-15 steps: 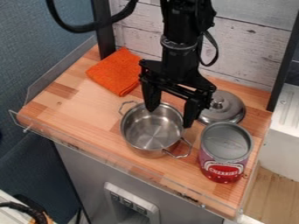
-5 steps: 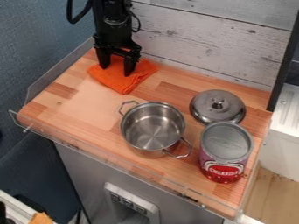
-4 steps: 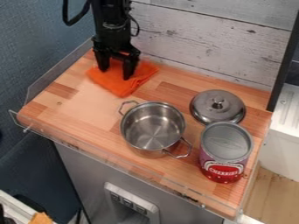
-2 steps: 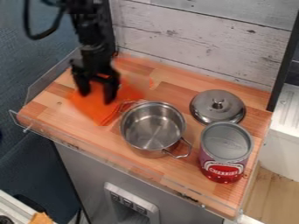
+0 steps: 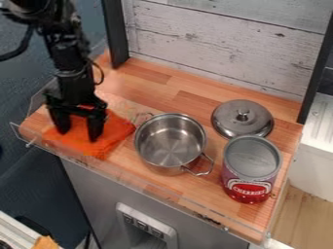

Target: Move the orange towel to the lower left of table

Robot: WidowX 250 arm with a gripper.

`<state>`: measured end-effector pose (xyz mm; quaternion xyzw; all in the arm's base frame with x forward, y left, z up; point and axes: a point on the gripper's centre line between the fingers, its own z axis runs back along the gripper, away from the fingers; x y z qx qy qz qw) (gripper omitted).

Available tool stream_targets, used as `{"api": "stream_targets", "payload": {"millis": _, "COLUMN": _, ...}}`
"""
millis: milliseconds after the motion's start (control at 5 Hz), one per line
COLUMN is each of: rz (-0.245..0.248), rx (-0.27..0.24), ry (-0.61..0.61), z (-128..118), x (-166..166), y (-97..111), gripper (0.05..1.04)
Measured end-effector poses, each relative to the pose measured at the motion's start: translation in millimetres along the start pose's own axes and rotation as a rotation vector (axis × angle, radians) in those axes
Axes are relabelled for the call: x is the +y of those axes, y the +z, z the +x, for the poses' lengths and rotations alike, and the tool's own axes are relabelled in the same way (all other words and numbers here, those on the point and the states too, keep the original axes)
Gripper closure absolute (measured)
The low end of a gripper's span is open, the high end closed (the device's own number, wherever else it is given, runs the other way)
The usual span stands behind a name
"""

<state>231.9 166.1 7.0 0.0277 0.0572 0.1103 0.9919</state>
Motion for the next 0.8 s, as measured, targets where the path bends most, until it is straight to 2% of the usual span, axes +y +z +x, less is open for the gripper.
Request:
{"api": "stream_targets", "payload": {"millis": 200, "rz": 0.012, "rx": -0.027, "ry": 0.008, "z": 2, "x": 2, "y": 8, "gripper": 0.085}}
{"api": "stream_targets", "payload": {"millis": 400, "rz": 0.047, "rx": -0.101, "ry": -0.017, "z": 7, "x": -3, "y": 40, "gripper": 0.085}}
{"api": "stream_targets", "payload": {"millis": 600, "rz": 0.042, "rx": -0.158, "ry": -0.023, "z": 6, "x": -6, "y": 65, "gripper": 0.085}}
{"api": "stream_targets", "payload": {"millis": 800, "rz": 0.027, "rx": -0.158, "ry": -0.035, "z": 0, "x": -8, "y": 74, "gripper": 0.085}}
